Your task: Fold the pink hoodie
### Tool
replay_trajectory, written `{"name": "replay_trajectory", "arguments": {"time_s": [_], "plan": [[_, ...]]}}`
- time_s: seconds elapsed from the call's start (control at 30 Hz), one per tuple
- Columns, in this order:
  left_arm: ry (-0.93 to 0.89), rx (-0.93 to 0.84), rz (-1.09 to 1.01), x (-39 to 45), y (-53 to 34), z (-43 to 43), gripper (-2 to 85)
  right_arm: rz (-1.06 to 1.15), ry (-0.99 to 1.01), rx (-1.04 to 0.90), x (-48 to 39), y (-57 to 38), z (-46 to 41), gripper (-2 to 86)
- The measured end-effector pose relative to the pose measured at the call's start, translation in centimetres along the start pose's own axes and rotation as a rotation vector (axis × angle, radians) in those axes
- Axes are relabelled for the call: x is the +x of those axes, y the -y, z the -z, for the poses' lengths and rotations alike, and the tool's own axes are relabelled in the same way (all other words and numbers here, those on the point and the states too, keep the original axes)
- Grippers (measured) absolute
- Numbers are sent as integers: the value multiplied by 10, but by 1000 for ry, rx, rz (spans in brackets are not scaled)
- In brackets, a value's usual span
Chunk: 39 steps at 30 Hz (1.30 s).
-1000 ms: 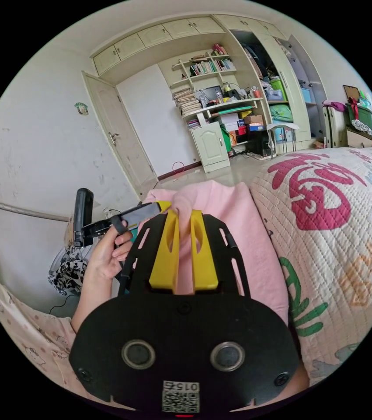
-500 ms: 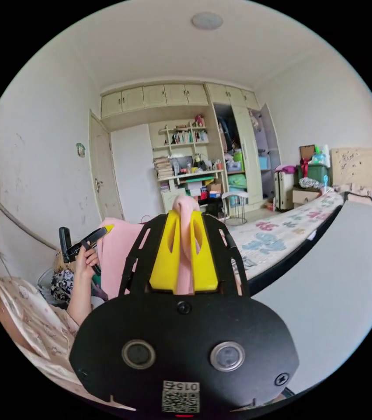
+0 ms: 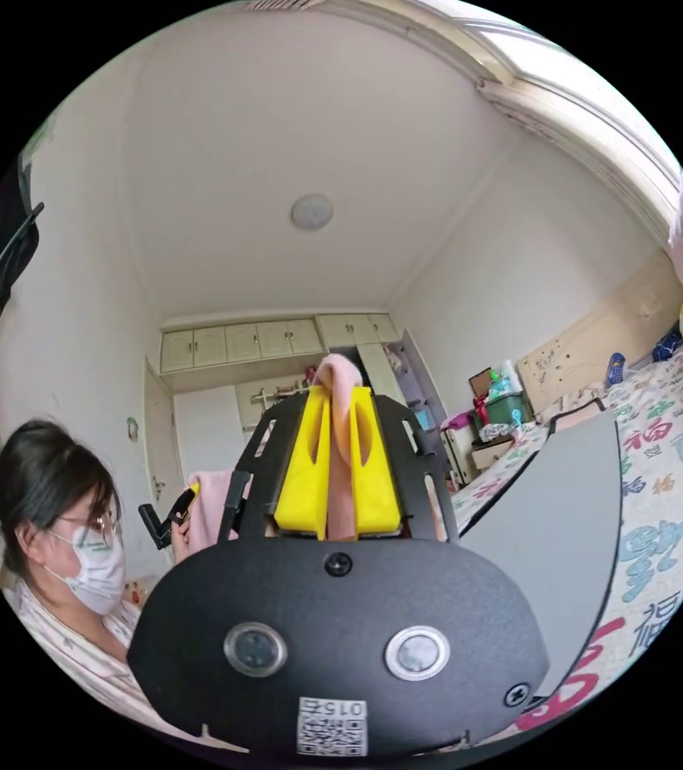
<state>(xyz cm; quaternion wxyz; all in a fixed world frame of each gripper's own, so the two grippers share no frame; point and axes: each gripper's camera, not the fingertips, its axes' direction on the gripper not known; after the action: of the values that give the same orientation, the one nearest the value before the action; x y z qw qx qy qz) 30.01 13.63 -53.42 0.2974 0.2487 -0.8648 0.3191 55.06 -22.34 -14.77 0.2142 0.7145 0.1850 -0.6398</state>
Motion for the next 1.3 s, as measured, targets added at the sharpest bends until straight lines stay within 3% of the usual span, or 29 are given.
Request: {"name": "replay_trajectory", "arguments": {"time_s": [0.23, 0.3, 0.37, 0.47, 0.57, 0.87, 1.1, 1.17, 1.23, 1.3], "plan": [[-203, -208, 194, -19, -30, -181, 31, -30, -370, -43, 34, 82, 3, 45], [-198, -314, 240, -25, -54, -236, 30, -27, -518, -109, 62, 90, -19, 45], [-177, -474, 306, -39, -92, -305, 29, 39, -727, -301, 107, 92, -70, 44], [-61, -670, 322, -50, -135, -373, 31, -61, -766, -513, 185, 87, -126, 42], [-57, -772, 387, -66, -152, -414, 33, -181, -790, -560, 240, 95, -159, 42], [-114, -928, 490, -110, -140, -490, 55, -233, -944, -691, 297, 132, -217, 56], [-53, -863, 390, -112, -72, -414, 85, -246, -934, -597, 230, 175, -115, 53], [-95, -837, 335, -94, -56, -348, 95, -305, -748, -558, 172, 172, -50, 98], [-83, -811, 345, -81, -60, -296, 108, -220, -590, -506, 118, 151, 1, 110], [-39, -777, 415, -75, -74, -251, 130, -192, -584, -443, 78, 121, 47, 112]]}}
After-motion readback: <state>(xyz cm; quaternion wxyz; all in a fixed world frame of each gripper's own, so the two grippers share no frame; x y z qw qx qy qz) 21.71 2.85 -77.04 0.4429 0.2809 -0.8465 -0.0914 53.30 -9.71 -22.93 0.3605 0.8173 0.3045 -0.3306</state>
